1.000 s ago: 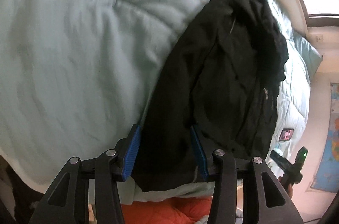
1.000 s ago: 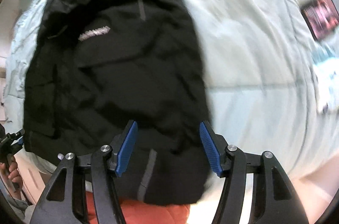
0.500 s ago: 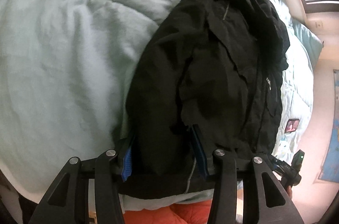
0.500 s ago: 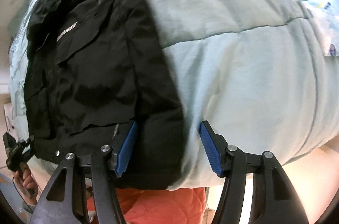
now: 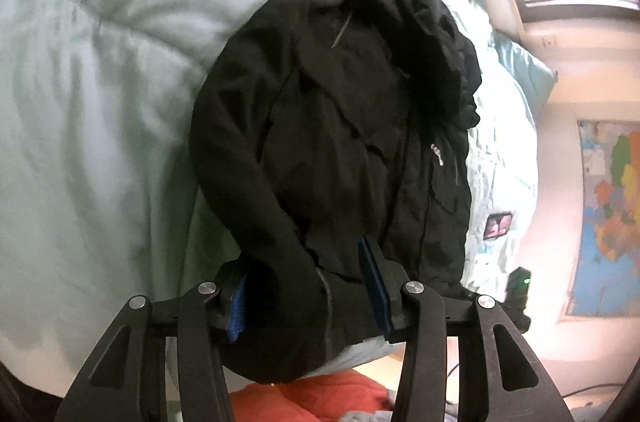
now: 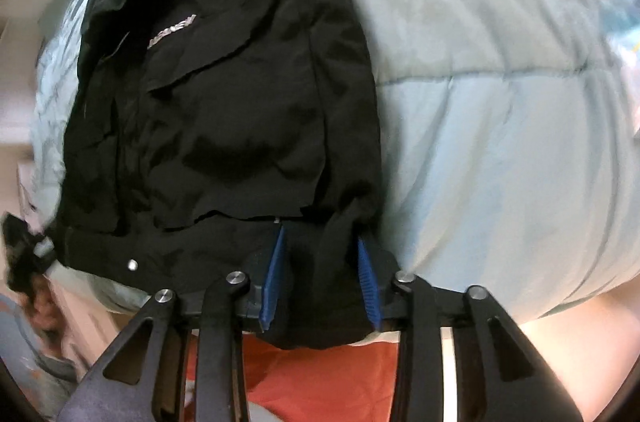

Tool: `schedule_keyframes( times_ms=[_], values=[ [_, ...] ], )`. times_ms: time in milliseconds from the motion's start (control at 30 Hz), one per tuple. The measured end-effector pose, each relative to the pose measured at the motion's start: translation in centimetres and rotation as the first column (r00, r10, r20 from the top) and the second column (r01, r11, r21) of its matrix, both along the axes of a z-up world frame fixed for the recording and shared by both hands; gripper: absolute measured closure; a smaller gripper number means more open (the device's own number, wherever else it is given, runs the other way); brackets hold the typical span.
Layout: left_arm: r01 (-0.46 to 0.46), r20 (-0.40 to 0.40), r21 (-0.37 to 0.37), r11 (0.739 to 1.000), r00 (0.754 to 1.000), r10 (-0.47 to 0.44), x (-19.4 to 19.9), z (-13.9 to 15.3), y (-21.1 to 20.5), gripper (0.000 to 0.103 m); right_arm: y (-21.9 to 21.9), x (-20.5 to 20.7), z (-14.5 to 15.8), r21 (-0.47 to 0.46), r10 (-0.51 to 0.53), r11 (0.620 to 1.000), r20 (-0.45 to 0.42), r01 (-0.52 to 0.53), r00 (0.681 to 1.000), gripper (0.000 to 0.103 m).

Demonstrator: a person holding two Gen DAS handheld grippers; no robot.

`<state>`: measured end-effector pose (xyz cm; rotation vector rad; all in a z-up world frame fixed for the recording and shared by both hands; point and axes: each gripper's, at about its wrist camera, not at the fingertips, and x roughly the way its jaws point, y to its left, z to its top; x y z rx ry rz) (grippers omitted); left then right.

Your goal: Fold large clothes

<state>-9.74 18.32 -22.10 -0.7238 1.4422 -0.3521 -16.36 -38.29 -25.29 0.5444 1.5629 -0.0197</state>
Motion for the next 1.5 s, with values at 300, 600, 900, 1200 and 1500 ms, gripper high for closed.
schedule_keyframes(
  times_ms=[300,600,900,1200,1500],
  values=[
    [-0.037,-0.029,0.044,0.998,0.999,0.038,-2.4,-1.6,-0.4,0.074,2.0,-0.8,-0.1,0.038,0.091,0.995,-0.023,-0.09,0.996,0.062],
    [0.0,0.223,0.012,1.0,0.975,-0.003,1.9,7.8,-2.3,0.088,-0.1,0.2,6.2,0.065,0.027,0.997,0.149,-0.037,0.988,0.089],
    [0.005,0.305,0.01,1.0,0.952,-0.008,5.8,11.4,-2.8,0.088,-1.3,3.0,8.8,0.056,0.028,0.998,0.21,-0.041,0.977,0.089],
    [0.05,0.248,0.031,0.998,0.967,-0.056,6.6,9.5,-4.8,0.088,-2.0,0.2,2.5,0.082,-0.035,0.996,0.012,0.034,0.999,0.051],
    [0.008,0.204,0.039,0.999,0.979,-0.016,6.1,8.3,-2.5,0.088,-2.4,-1.7,-1.8,0.146,-0.11,0.982,-0.077,0.12,0.991,0.037]
  ],
)
